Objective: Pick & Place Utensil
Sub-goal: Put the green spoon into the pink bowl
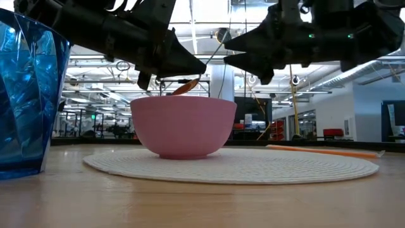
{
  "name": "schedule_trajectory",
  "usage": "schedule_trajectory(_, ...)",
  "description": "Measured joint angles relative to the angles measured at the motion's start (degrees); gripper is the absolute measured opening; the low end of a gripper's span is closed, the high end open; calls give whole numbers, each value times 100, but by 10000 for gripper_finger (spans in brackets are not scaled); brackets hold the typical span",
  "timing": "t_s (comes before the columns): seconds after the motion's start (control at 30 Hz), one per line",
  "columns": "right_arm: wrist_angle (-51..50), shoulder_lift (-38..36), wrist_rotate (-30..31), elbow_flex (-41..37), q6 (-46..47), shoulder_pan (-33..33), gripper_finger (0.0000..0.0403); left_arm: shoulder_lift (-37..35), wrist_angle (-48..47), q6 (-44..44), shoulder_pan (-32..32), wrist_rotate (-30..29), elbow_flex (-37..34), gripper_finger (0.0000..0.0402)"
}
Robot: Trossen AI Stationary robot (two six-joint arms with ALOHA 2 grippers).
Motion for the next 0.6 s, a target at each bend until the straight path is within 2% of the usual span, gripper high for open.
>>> schedule_trajectory(0.27, 24, 140, -2, 253, 149, -114, 188, 0, 29, 197, 0, -275, 0, 0)
schedule_trajectory(0.6, 57, 144, -4, 312, 149, -194, 163, 0, 34, 283, 0, -291, 0, 1)
